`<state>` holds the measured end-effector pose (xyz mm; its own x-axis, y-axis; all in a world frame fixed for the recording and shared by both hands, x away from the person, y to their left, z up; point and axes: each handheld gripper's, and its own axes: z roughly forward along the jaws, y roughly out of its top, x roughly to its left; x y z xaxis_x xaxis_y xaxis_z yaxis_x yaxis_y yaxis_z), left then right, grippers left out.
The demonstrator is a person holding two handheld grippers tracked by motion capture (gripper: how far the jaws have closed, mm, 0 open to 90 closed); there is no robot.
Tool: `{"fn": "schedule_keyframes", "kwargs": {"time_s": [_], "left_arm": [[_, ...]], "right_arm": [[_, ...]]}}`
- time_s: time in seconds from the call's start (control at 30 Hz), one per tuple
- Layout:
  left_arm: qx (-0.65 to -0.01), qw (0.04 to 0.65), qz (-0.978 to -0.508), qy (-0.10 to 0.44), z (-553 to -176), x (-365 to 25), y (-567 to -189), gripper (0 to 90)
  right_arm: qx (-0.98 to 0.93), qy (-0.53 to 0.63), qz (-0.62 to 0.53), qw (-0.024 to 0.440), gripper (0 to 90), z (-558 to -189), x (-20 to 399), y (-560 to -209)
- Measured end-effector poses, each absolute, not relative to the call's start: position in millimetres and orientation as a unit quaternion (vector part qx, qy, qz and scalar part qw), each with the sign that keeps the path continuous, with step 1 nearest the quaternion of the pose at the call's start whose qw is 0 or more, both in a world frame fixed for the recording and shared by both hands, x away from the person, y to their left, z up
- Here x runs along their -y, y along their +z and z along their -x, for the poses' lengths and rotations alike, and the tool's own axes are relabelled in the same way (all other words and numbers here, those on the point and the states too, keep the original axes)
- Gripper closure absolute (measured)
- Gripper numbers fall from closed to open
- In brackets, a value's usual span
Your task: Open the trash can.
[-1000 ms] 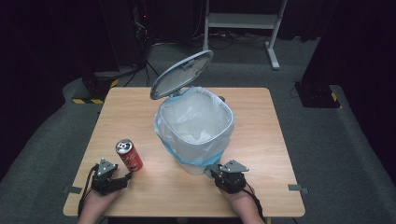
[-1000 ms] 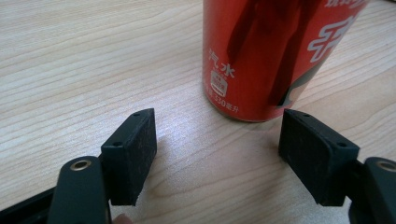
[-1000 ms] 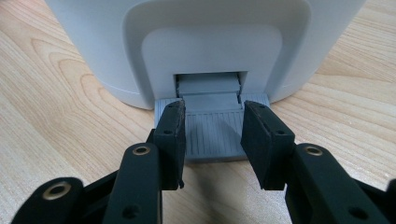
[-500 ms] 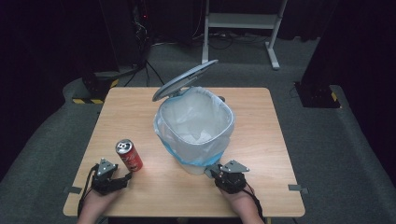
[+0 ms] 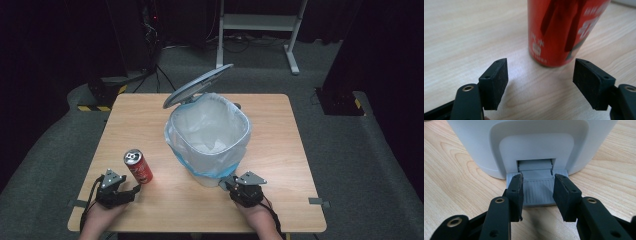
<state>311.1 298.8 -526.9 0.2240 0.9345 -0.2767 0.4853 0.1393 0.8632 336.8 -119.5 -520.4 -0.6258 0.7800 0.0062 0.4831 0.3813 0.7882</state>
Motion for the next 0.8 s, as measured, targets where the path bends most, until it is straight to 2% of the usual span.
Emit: {"fn": "schedule_keyframes", "kwargs": {"time_s": [0.37, 0.7, 0.8], "left_arm": [[-0.55, 0.529, -0.598, 0.247, -302, -292, -506, 21.1], [-0.529, 0.56, -0.588, 0.247, -302, -288, -490, 19.0], [-0.52, 0.573, -0.577, 0.262, -303, -287, -487, 18.6]], "right_arm": [[-0.81, 0.397, -0.39, 0.188, 60.0, -337, 119, -520], [-0.809, 0.397, -0.391, 0.189, 60.0, -337, 119, -521], [-0.809, 0.397, -0.391, 0.189, 60.0, -337, 119, -521]]}}
